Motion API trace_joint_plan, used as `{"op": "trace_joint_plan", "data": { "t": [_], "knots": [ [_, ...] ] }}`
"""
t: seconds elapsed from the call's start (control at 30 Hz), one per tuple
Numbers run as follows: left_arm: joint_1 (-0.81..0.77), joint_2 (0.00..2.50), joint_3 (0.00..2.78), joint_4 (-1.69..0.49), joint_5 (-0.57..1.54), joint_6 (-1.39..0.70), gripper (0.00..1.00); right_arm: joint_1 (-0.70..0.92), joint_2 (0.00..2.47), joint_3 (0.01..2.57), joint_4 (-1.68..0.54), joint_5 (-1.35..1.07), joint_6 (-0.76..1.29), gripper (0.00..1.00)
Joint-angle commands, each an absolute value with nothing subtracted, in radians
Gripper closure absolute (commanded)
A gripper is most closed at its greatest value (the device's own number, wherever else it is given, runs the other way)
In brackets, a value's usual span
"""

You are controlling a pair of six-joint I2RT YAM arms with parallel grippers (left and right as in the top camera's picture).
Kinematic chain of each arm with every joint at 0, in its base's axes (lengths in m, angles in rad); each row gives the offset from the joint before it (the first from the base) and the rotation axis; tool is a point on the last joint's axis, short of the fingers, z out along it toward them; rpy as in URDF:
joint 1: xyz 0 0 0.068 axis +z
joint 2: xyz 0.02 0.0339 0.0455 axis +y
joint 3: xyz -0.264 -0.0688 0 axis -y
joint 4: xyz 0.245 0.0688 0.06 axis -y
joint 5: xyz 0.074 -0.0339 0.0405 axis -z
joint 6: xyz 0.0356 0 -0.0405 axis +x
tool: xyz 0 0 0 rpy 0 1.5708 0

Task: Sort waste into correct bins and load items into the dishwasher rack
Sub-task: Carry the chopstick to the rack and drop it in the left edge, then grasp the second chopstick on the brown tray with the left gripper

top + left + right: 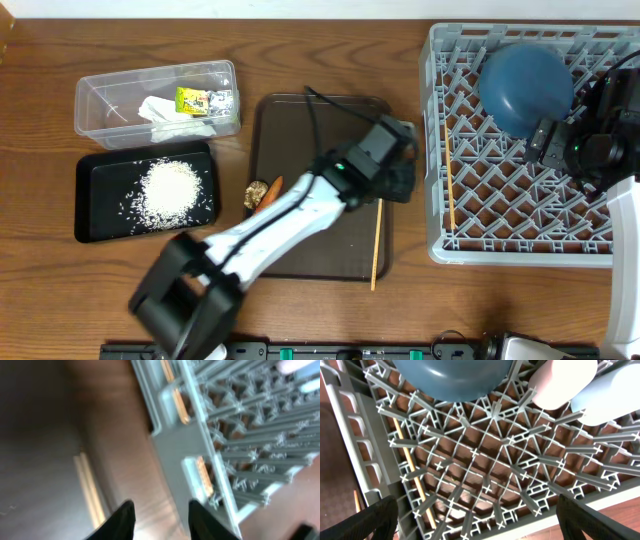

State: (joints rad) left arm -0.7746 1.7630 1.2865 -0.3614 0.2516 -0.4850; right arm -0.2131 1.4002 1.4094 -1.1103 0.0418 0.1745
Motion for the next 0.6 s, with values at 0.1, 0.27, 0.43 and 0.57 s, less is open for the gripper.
{"op": "trace_joint_plan", "data": {
  "t": [0.1,0.27,0.43,0.57],
  "knots": [
    [-0.719,1.738,1.289,-0.567,0.221,-0.443,0.59,-0.217,1.408,1.411,-1.111,0.052,0.163,0.05],
    [-0.727,1.771,1.272,-0.664,0.271,-0.503,0.57,-0.217,1.408,1.411,-1.112,0.052,0.163,0.05],
    [-0.737,1.826,1.267,-0.682,0.260,-0.502,0.53,-0.217,1.408,1.411,-1.111,0.052,0.164,0.05],
    [-0.754,1.872,1.266,-0.696,0.261,-0.503,0.53,-0.217,1.408,1.411,-1.111,0.052,0.163,0.05]
  ]
}}
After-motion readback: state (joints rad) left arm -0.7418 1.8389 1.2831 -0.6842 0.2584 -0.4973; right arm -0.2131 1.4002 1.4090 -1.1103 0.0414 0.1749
